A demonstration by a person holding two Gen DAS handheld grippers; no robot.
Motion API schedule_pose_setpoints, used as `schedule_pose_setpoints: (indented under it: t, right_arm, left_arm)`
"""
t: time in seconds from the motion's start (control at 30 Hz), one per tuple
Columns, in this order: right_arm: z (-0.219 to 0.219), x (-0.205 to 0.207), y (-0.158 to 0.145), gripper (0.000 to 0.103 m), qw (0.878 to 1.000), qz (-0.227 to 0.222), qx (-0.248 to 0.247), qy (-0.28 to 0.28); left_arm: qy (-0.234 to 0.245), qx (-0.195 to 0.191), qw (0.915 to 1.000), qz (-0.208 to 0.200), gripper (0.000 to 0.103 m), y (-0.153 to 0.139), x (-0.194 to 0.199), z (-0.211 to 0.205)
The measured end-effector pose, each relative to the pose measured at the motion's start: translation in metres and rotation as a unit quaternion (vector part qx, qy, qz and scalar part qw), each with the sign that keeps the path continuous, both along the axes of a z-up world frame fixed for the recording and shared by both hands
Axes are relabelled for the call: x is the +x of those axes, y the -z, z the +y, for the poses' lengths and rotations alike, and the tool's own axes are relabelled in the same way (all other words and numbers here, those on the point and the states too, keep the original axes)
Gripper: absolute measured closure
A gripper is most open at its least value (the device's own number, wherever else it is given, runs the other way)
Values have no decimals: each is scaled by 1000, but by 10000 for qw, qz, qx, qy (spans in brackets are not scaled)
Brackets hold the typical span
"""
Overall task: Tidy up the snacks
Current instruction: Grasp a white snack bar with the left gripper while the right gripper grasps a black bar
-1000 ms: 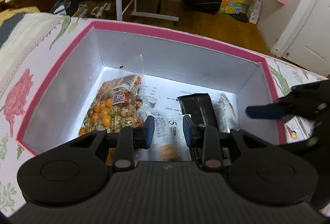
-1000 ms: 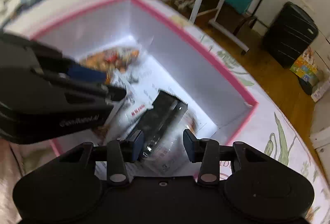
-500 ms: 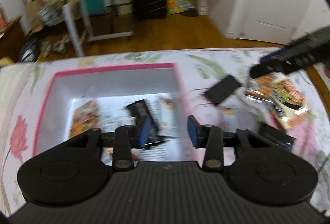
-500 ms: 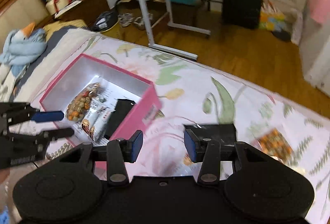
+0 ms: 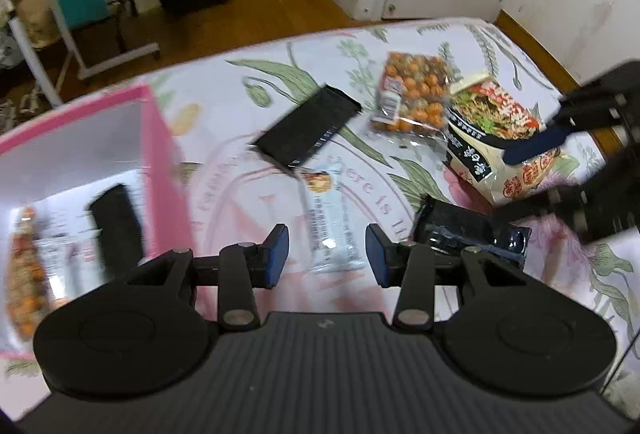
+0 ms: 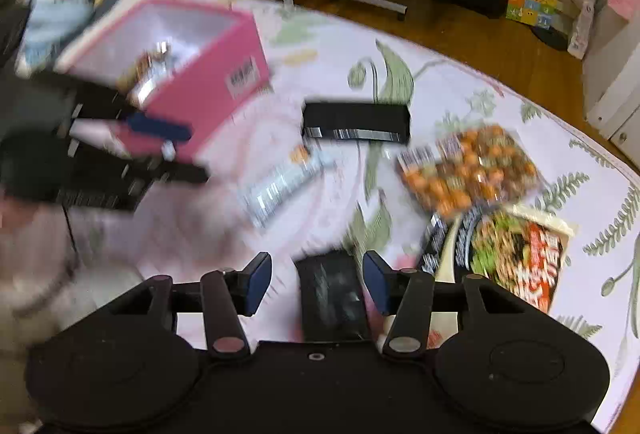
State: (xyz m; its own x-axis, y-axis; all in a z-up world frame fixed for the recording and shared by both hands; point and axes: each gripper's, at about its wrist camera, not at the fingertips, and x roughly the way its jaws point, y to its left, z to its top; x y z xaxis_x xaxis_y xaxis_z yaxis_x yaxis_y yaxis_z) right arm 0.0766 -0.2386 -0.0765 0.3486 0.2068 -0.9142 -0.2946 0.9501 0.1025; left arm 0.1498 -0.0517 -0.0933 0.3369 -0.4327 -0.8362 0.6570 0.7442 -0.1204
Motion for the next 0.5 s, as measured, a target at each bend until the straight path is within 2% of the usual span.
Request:
schedule_pose_setpoints:
  t: [0.07,0.17,0.23,0.4,0.43,0.5]
  right_arm:
    - [-2,-8,12,46,9999,29,-82,-83]
    - [-4,-17,30,38,9997,-70,-111,-186]
    - [-4,-20,43,38,9994,-105,-106,-318]
    - [6,-20,83,36,9971,-36,-519,-556]
    - [8,-20,89,35,9966,-31,-564,-594]
    - [12,-22,92,37,9956,-255,-642,-638]
  left_arm:
    - [9,39,10000,38,62,16,4,-14]
    - [-84,252,9996,-55,59,38,9,-30]
    - [-119,320,9992,-192,52,50,12,-38]
    - [-221,610,9976,-250,51,79,23,-55]
    - [-255,692,9971,-212,53,84,25,-57]
    - [-236,583,9980,-65,74,86,26,-56]
